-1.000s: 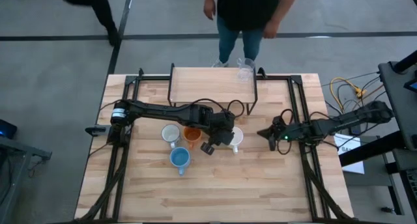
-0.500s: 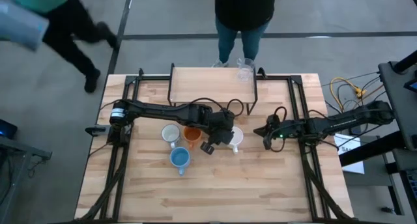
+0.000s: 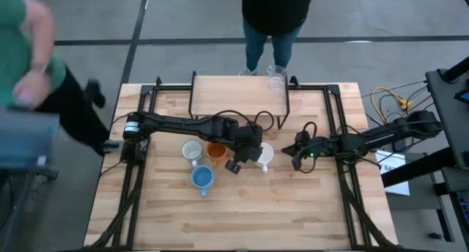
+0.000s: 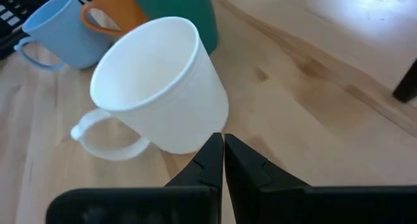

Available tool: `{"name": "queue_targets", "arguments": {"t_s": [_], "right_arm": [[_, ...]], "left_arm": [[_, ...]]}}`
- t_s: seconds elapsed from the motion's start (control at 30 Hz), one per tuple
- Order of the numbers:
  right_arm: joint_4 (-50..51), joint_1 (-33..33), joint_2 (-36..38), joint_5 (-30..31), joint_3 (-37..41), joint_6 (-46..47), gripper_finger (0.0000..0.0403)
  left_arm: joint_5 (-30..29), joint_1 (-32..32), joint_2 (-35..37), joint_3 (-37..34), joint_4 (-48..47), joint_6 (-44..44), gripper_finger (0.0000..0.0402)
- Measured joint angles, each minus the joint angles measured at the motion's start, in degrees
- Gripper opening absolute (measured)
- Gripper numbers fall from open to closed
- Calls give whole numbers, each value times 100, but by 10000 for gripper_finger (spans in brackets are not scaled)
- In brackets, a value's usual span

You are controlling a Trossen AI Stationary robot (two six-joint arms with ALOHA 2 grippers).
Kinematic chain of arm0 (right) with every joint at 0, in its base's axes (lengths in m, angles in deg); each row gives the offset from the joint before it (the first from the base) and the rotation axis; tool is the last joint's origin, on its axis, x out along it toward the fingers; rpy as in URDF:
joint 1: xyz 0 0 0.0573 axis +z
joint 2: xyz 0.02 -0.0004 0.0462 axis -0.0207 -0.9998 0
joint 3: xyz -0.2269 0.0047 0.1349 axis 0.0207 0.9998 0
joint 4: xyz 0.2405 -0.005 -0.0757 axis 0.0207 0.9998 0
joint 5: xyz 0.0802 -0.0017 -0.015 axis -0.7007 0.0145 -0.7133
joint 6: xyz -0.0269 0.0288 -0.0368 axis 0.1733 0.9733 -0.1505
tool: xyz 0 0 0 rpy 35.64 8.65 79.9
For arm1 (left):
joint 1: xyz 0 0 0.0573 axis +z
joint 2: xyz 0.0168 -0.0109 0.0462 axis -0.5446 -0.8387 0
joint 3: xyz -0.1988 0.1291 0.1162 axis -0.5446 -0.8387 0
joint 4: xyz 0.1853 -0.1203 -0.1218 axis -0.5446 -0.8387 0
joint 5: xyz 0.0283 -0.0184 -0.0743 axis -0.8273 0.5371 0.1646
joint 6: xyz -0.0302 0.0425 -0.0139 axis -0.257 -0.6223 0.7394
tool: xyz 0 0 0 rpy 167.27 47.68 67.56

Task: Stack small to large cups/mugs on shelf
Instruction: Put the white mug on the shelf

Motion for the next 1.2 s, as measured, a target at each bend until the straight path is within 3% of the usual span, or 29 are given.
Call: {"name": "queue_targets", "arguments": {"t_s": [0.5,0.77,1.2], "right_arm": [[-713,-2,-824,-62,-127,-146,8],[-669,-298,-1433,-499,-746,-674,8],[-1286,-404,-2205,-905,-850,-689,8]], "left_arm": [[-1,-17,13,7,-219,10,68],[-1,-17,13,7,-217,11,68],[0,-22,24,7,-217,17,68]]}}
